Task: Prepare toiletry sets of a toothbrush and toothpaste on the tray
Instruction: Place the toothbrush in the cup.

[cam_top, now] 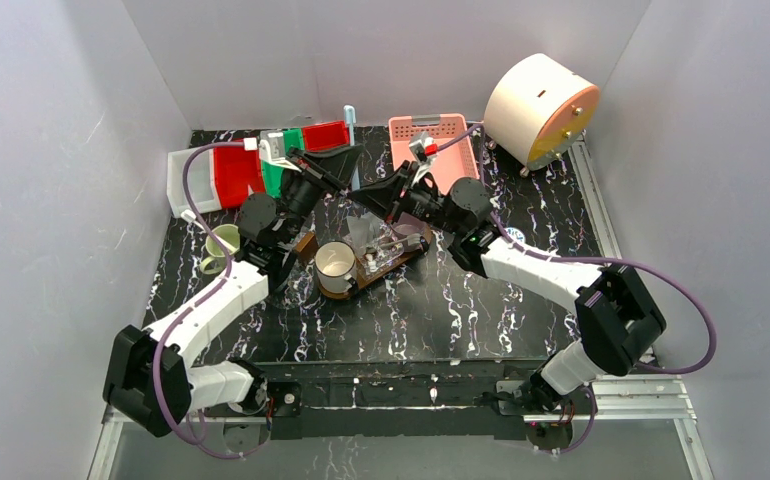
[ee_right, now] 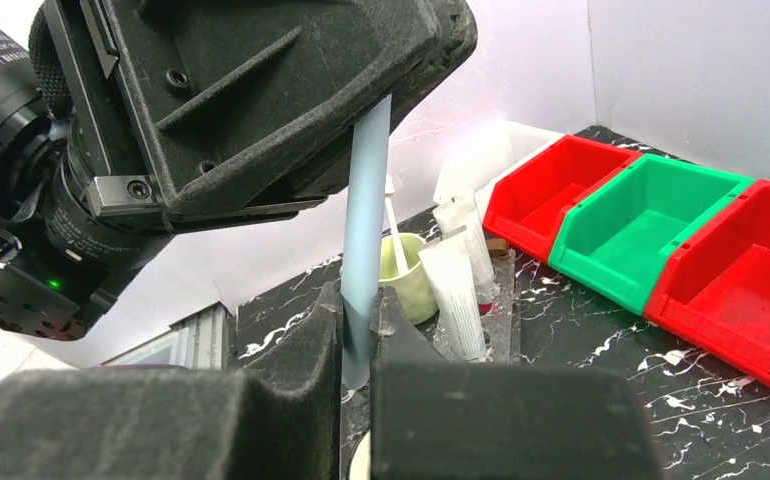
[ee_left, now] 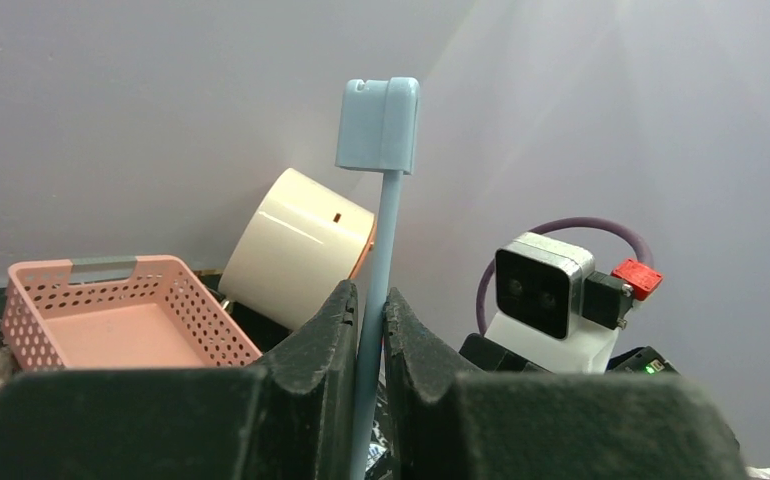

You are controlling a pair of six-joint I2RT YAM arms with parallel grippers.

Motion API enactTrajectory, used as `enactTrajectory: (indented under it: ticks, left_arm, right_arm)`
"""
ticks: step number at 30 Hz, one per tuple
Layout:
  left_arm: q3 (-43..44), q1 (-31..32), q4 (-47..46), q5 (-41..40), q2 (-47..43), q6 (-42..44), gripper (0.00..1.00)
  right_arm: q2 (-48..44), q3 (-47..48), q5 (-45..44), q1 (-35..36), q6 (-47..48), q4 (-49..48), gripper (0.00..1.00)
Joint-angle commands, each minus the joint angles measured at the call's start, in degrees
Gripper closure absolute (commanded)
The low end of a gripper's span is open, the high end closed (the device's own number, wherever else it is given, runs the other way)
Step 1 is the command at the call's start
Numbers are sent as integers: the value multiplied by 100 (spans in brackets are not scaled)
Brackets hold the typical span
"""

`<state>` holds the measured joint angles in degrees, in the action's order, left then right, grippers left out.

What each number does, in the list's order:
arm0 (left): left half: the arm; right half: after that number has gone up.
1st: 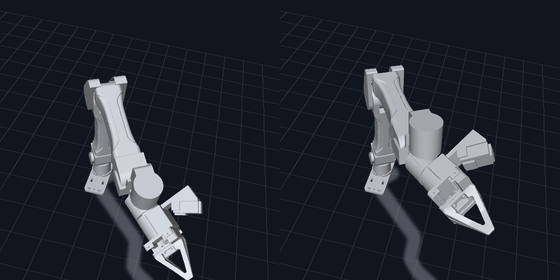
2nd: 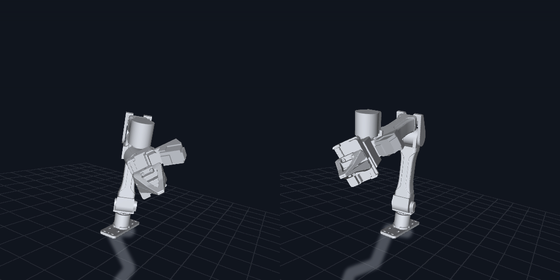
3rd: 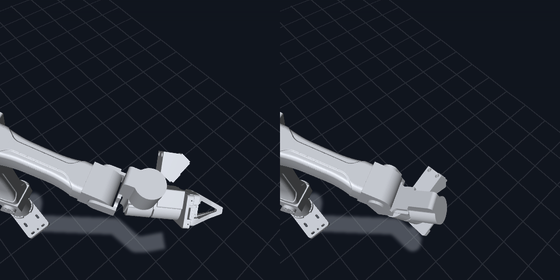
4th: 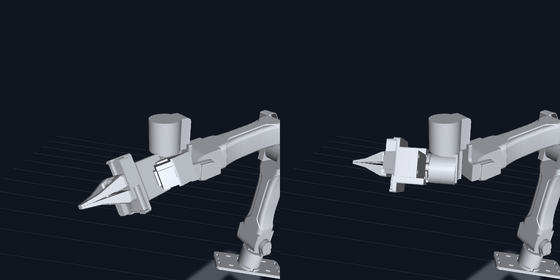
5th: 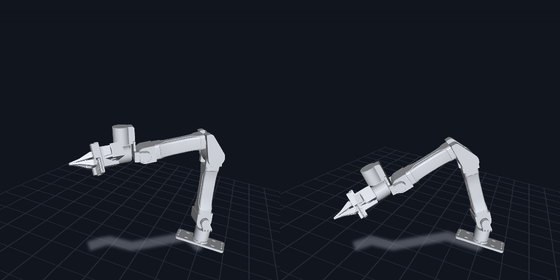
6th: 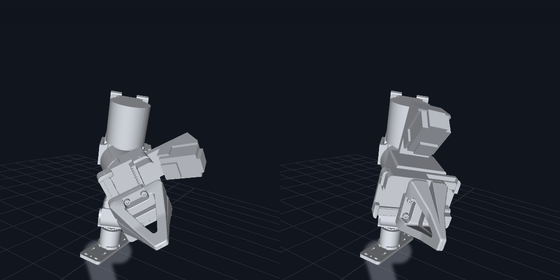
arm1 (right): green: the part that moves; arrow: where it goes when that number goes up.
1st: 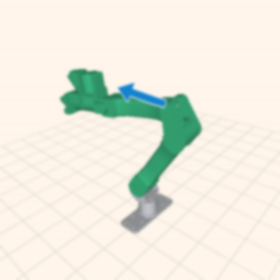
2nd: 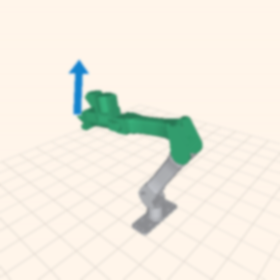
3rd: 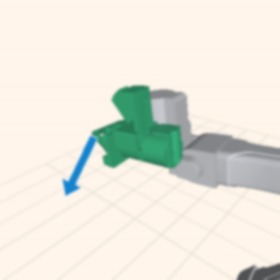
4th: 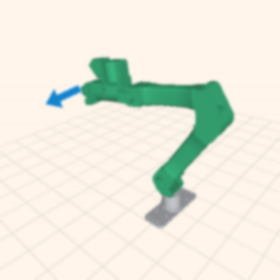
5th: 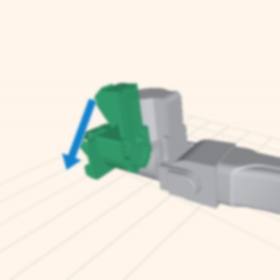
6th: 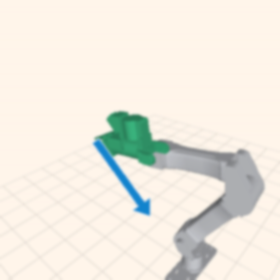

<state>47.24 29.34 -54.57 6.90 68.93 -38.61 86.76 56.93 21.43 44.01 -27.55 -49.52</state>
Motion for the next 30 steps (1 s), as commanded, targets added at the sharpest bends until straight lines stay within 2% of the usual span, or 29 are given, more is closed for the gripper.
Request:
enactTrajectory:
  ticks: [1, 18, 30]
  left_arm:
    - [-90, 126, 414, 6, -222, 27, 98]
    - [67, 125, 1381, -491, -604, 639, 88]
    - [526, 124, 2513, -613, -775, 1137, 69]
  right_arm:
    - [130, 325, -34, 22, 556, -67, 99]
    - [168, 540, 118, 21, 1044, 567, 99]
    - [362, 985, 537, 20, 1495, 1475, 99]
